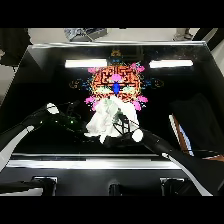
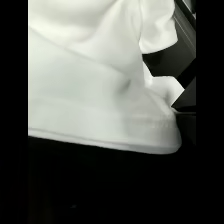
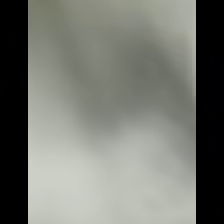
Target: Fold the shirts.
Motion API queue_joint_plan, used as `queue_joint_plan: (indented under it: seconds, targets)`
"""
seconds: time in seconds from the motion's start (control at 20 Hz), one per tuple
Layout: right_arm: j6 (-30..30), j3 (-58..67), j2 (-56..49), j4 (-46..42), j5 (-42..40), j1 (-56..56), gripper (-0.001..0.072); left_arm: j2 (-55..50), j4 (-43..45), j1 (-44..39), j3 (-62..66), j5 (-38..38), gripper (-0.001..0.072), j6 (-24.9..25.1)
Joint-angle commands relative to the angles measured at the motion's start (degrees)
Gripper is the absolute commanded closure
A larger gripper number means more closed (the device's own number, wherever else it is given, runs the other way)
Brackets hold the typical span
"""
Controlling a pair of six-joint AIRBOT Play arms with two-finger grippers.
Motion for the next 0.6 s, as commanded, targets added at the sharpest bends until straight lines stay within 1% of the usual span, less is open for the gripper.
queue_joint_plan:
  seconds: [0.0, 0.05, 0.1, 0.15, 0.25, 0.3, 0.35, 0.4, 0.45, 0.5, 0.55]
  targets:
    - [6.45, -0.13, -0.85, -1.66, -7.91, -0.04, 0.0104, 1.2, -0.04, -0.04, 0.07, -0.39, 0.0682, 0.39]
    - [8.22, -0.13, -0.85, -2.14, -8.35, -0.04, 0.0123, 1.33, -0.04, -0.04, 0.07, -0.39, 0.0682, 0.42]
    - [9.14, -0.13, -0.81, -3.28, -8.46, -0.07, 0.0522, 1.36, -0.04, -0.04, 0.07, -0.39, 0.0682, 0.39]
    - [9.84, -0.13, -0.72, -3.23, -7.37, -0.15, 0.0656, 1.36, -0.04, -0.04, 0.07, -0.39, 0.0682, 0.42]
    - [9.64, -0.11, -0.66, -3.93, -6.93, -0.15, 0.0664, 1.36, -0.02, -0.02, 0.07, -0.39, 0.0682, 0.39]
    - [8.44, 0.09, -0.26, -4.87, -6.4, -0.15, 0.0665, 1.44, 0.0, 0.04, 0.09, -0.37, 0.0682, 0.44]
    - [5.88, 0.57, 0.81, -7.28, -5.73, -0.17, 0.0665, 1.77, 0.02, 0.33, 0.33, -0.37, 0.0683, 1.14]
    - [3.54, 1.46, 2.45, -11.19, -4.68, -0.31, 0.0665, 2.82, 0.28, 0.85, 1.05, -0.31, 0.0684, 1.73]
    - [1.66, 3.02, 4.92, -17.03, -1.66, -1.18, 0.0665, 4.76, 1.03, 1.55, 2.47, 0.13, 0.0684, 1.68]
    - [0.63, 4.94, 7.8, -23.8, 2.71, -2.54, 0.0665, 7.34, 2.01, 2.4, 4.46, 1.03, 0.0684, 1.7]
    - [0.68, 7.69, 11.56, -32.63, 8.41, -4.5, 0.0665, 10.34, 3.13, 3.5, 7.21, 1.9, 0.0684, 1.7]
